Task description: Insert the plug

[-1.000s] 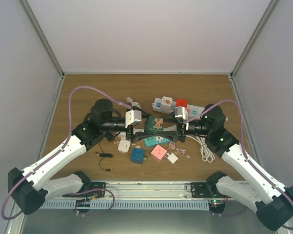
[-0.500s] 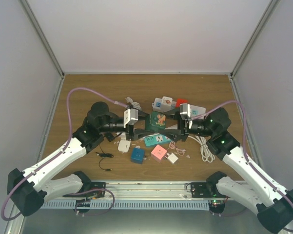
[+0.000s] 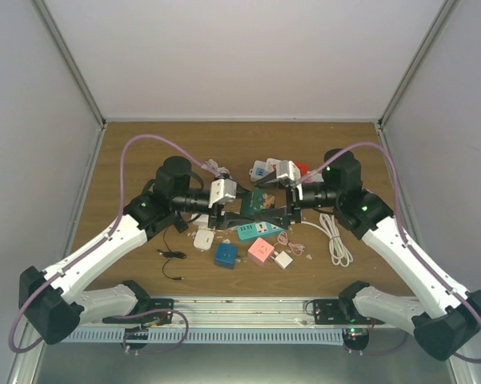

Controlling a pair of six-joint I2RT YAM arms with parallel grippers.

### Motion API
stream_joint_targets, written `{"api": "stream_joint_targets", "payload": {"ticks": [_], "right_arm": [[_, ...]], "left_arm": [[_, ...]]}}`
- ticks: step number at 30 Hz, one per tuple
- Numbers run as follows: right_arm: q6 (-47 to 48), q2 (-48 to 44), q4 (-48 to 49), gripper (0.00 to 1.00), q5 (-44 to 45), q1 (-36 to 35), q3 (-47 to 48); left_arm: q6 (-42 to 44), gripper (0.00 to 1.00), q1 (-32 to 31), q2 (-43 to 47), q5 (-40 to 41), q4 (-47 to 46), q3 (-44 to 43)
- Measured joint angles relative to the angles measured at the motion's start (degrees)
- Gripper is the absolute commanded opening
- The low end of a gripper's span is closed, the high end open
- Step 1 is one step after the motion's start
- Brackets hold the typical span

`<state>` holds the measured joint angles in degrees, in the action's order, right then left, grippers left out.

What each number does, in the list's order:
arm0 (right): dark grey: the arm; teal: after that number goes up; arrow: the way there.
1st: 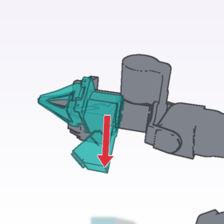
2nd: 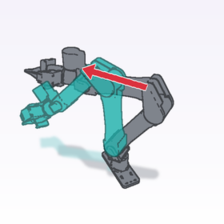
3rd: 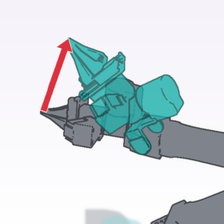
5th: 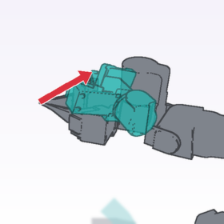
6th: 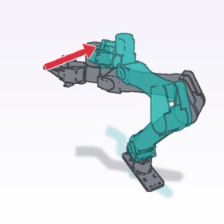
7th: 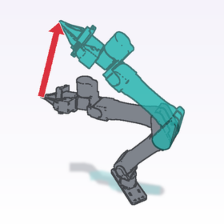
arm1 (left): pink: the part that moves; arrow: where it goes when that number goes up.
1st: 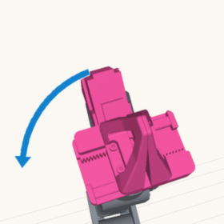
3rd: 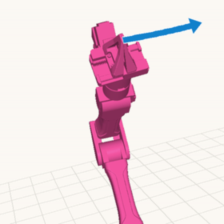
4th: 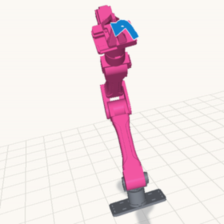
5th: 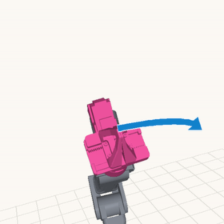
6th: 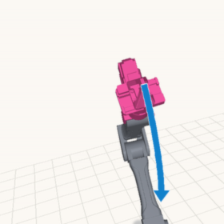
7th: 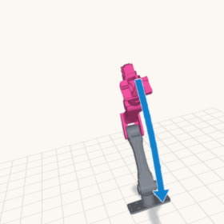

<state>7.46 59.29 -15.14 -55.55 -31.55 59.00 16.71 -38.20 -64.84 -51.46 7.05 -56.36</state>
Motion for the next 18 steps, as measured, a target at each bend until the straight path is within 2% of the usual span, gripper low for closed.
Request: {"api": "stream_joint_targets", "payload": {"ticks": [2, 5, 7, 8, 10, 11, 14, 18], "right_arm": [[1.92, 1.38, -4.22, 0.75, -0.46, 0.00, 1.70], [3.87, 2.73, -8.90, 0.53, -1.33, -0.07, 3.26], [4.90, 3.10, -10.56, 0.46, -0.98, -0.15, 3.56], [5.03, 3.26, -10.75, 0.42, -0.57, -0.17, 3.61], [4.68, 3.32, -10.67, 0.40, 0.17, -0.17, 3.58], [4.22, 3.23, -10.34, 0.42, 0.52, -0.20, 3.50], [0.46, 1.90, -6.78, 0.42, 5.40, -0.15, 0.81], [-6.34, 0.57, -1.44, 0.44, 16.17, 1.25, -4.00]], "left_arm": [[0.83, 0.43, 0.26, -0.33, 0.02, 1.51, -0.44], [1.42, 0.46, 0.61, -0.92, 0.15, 3.28, -0.98], [1.36, 0.53, 0.92, -1.20, 0.52, 4.15, -1.07], [1.01, 0.65, 1.01, -1.44, 0.68, 4.72, -1.25], [0.83, 0.89, 1.18, -1.77, 0.61, 5.33, -1.55], [1.27, 0.98, 1.22, -1.77, 0.63, 5.27, -1.55], [0.72, 0.99, 1.27, -1.27, 2.40, 3.96, -1.29], [-2.19, 0.99, 2.40, 0.76, 12.04, -0.68, 1.73]]}}
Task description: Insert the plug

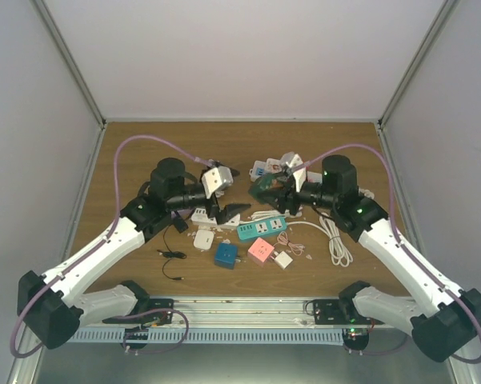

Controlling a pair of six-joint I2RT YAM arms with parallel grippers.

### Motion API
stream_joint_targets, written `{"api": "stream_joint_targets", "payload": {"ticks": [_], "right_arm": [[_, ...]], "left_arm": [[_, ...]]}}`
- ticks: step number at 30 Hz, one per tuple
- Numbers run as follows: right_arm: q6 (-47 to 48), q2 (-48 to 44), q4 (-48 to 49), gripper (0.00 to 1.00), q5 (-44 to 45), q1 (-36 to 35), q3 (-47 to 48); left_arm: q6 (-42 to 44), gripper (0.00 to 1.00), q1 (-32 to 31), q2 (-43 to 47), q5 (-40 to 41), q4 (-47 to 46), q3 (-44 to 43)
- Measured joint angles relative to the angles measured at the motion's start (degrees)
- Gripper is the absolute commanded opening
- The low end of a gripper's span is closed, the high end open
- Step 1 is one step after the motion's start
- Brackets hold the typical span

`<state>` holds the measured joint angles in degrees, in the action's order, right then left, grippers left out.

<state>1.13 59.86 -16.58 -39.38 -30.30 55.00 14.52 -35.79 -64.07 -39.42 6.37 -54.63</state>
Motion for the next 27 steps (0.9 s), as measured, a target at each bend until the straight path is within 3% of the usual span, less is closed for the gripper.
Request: {"api": "stream_joint_targets", "payload": {"ticks": [5, 12, 18, 27], "right_arm": [[-9.16, 0.37, 2.54, 0.46, 16.09, 5.75, -2.21], [-19.23, 3.48, -0.87, 0.45, 31.67, 16.72, -0.98], [-23.61, 6.69, -4.37, 0.46, 36.74, 23.47, -0.61], [-25.40, 18.75, -7.26, 0.46, 37.94, 23.91, 1.81]], "left_arm": [[-7.96, 0.99, 4.55, 1.03, 16.65, -3.65, 1.99], [-20.33, 0.99, 13.90, 0.87, 28.13, -1.38, -0.72], [-23.63, 0.99, 17.92, 2.10, 27.98, -2.01, 0.76], [-23.98, 0.99, 18.62, 3.23, 25.09, -2.54, 3.43]]}}
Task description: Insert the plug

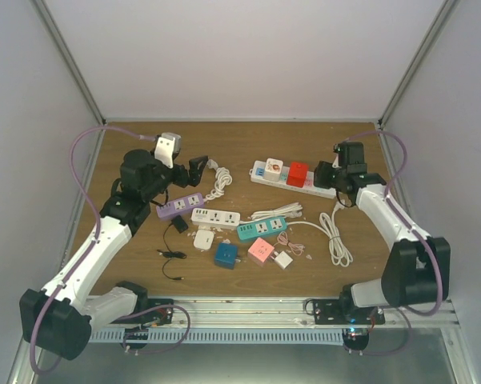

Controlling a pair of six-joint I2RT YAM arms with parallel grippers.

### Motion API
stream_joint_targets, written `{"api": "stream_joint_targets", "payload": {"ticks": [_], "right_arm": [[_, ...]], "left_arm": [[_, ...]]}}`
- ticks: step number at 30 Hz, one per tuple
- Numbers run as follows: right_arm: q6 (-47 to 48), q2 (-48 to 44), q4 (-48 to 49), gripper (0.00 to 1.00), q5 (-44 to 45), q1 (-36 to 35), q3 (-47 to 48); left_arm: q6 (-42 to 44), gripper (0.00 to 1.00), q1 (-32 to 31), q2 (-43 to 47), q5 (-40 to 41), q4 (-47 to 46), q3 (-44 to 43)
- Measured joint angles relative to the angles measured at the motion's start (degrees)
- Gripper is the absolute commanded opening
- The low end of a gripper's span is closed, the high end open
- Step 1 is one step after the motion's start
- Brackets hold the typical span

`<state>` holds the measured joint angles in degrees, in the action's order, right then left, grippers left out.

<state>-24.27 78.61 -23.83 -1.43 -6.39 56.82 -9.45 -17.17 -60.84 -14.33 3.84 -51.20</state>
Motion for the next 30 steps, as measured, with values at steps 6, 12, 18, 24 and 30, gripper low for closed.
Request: {"api": "stream_joint_targets", "payload": {"ticks": [6, 12, 18, 24, 30], "right_arm": [[0.02, 4.96, -0.57, 0.47, 1.88, 0.07, 2.71], [0.74, 7.98, 0.31, 0.48, 2.45, 0.94, 3.32], [1.64, 10.75, 0.92, 0.48, 1.90, 2.08, 4.07], [1.90, 11.80, 1.57, 0.48, 0.55, 2.12, 3.93], [1.99, 12.68, 2.78, 0.48, 0.02, 2.12, 3.93]], "left_arm": [[0.02, 0.99, 0.44, 0.87, -1.31, -0.37, 0.28], [0.15, 0.99, 0.59, 1.18, -3.26, -1.95, 1.03], [0.48, 0.99, 0.83, 1.18, -4.04, -2.82, 1.20], [0.50, 0.99, 0.85, 1.03, -4.85, -3.17, 1.60], [1.07, 0.99, 0.98, 0.74, -5.68, -3.19, 1.62]]}}
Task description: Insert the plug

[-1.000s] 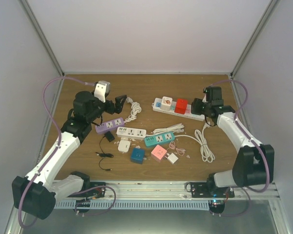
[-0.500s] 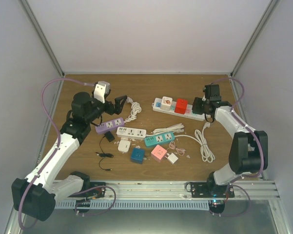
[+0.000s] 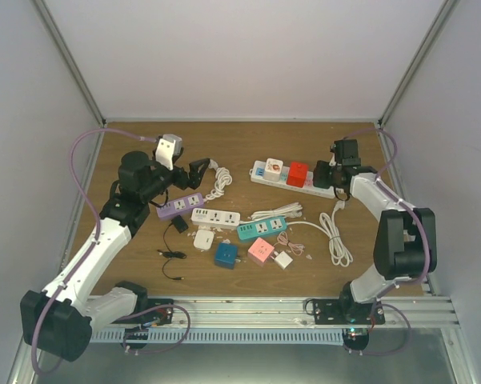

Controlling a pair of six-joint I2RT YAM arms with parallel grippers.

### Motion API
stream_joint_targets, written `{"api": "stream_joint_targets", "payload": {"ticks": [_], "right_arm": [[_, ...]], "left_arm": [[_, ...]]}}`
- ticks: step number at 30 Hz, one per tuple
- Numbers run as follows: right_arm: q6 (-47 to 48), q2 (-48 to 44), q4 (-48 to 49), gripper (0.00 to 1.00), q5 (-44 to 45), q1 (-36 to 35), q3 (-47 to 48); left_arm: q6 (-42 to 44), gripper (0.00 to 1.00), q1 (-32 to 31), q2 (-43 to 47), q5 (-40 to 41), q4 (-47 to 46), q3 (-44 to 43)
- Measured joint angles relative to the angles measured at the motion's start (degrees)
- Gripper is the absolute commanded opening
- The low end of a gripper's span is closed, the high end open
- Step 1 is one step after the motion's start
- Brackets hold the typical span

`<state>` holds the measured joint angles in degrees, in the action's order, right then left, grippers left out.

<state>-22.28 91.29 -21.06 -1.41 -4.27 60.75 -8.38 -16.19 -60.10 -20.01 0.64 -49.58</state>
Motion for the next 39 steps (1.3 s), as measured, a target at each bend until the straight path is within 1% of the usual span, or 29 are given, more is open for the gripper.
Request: {"api": "stream_joint_targets", "payload": {"ticks": [7, 17, 28, 39], "right_arm": [[0.11, 2.36, 0.55, 0.48, 0.44, 0.00, 0.00], [-0.09, 2.58, 1.07, 0.47, 2.75, 0.00, 0.00], [-0.24, 4.46, 3.61, 0.47, 1.11, 0.09, 0.00], [-1.42, 4.92, 3.91, 0.47, 2.86, -0.70, -0.07]], "left_arm": [[0.20, 0.99, 0.24, -0.66, -0.52, 0.04, 0.00], [0.26, 0.99, 0.57, -1.31, -0.98, 0.04, 0.00], [0.26, 0.99, 0.61, -1.95, -1.20, 0.07, 0.00], [0.26, 0.99, 0.96, -2.43, -1.22, 0.11, 0.00]]}}
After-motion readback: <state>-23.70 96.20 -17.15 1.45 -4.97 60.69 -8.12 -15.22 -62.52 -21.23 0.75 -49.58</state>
